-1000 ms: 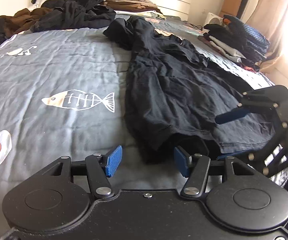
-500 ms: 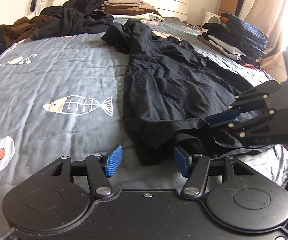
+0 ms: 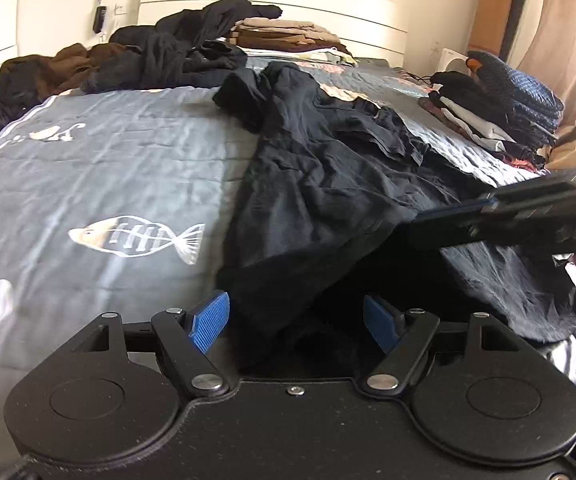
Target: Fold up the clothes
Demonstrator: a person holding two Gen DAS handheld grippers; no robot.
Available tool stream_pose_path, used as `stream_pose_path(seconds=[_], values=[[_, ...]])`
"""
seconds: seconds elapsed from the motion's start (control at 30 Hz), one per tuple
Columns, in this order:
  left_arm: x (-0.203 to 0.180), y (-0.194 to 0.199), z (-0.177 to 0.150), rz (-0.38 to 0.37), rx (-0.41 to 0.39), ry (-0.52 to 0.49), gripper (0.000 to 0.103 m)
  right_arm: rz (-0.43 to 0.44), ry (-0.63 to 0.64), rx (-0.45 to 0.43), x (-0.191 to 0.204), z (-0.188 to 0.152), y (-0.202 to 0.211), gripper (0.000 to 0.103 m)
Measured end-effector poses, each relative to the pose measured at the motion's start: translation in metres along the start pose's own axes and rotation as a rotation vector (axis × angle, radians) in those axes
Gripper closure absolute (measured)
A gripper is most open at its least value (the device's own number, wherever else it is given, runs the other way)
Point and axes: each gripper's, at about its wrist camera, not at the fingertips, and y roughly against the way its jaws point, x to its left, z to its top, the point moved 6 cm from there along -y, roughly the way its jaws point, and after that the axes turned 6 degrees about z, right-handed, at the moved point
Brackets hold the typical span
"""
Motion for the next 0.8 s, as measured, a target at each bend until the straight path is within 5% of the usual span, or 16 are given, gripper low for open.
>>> stream_pose_path(seconds=[0.17, 0.33, 0.43, 0.53, 0.63, 0.73, 0.8], values=[[0.009, -0.028, -0.003, 0.146, 0.008, -0.062, 0.031, 0.021, -0.007, -0.016, -0.001, 0.003, 0.004, 0.092], [0.028, -0.027, -0.012, 0.172, 0.005, -0.160, 0.035, 0.001, 0.011, 0.032, -0.005, -0.007, -0.006, 0.088], [0.030, -0.025, -0.014, 0.167, -0.024, -0.213, 0.041, -0.006, 0.028, 0.063, 0.000, -0.011, -0.016, 0.064], [0.023, -0.028, -0.020, 0.145, -0.027, -0.231, 0.061, -0.024, 0.058, 0.069, 0.004, -0.015, -0.024, 0.037], [0.014, -0.034, -0.027, 0.156, -0.030, -0.256, 0.067, -0.009, 0.035, 0.048, 0.005, -0.017, -0.029, 0.025], [0.015, -0.035, -0.029, 0.170, -0.032, -0.250, 0.061, 0.014, -0.046, 0.039, 0.003, -0.019, -0.033, 0.018], [0.021, -0.038, -0.031, 0.203, -0.022, -0.232, 0.029, 0.011, -0.089, 0.049, 0.000, -0.021, -0.038, 0.013]])
